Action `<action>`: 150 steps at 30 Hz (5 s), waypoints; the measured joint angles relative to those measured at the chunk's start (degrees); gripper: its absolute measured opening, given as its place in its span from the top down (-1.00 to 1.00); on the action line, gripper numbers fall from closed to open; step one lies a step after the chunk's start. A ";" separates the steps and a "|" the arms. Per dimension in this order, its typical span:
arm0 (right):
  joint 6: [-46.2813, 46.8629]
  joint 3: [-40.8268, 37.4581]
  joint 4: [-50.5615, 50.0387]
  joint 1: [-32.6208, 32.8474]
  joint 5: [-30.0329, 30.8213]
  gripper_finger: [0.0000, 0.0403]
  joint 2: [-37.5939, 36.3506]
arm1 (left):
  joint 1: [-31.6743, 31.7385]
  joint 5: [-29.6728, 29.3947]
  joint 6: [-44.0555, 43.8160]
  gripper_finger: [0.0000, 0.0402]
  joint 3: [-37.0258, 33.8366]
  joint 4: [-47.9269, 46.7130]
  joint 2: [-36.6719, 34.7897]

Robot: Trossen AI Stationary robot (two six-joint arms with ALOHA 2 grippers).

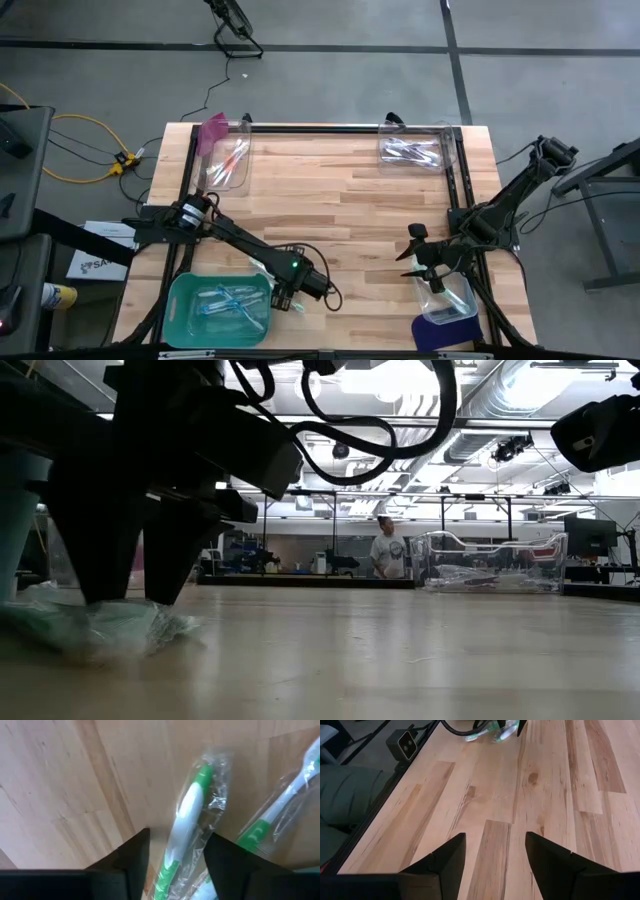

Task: Pick & Place Toothbrushes
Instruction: Put the green toothbrush into the white bin

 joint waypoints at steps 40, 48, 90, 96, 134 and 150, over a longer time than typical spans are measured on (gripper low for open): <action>1.31 -0.07 0.13 0.00 0.03 0.01 0.00 | 1.98 -13.15 13.92 0.92 7.54 1.86 0.35; 1.31 -0.07 0.11 0.00 0.04 0.01 0.00 | 2.59 -15.03 15.69 0.91 7.54 4.68 0.33; 1.31 -2.46 4.97 -0.02 25.18 0.01 2.62 | 8.70 -31.84 41.43 0.90 7.63 31.32 -6.09; 1.31 -8.26 19.29 -0.02 26.85 0.01 5.26 | 10.27 -31.82 43.70 0.90 5.00 30.76 -8.38; -21.70 -9.79 64.51 -11.72 23.67 0.01 22.62 | 17.20 -2.64 50.99 0.90 -24.37 84.17 -22.03; -26.99 -9.75 68.50 -19.62 8.83 0.01 22.62 | 17.21 -2.62 50.77 0.90 -24.37 85.90 -22.01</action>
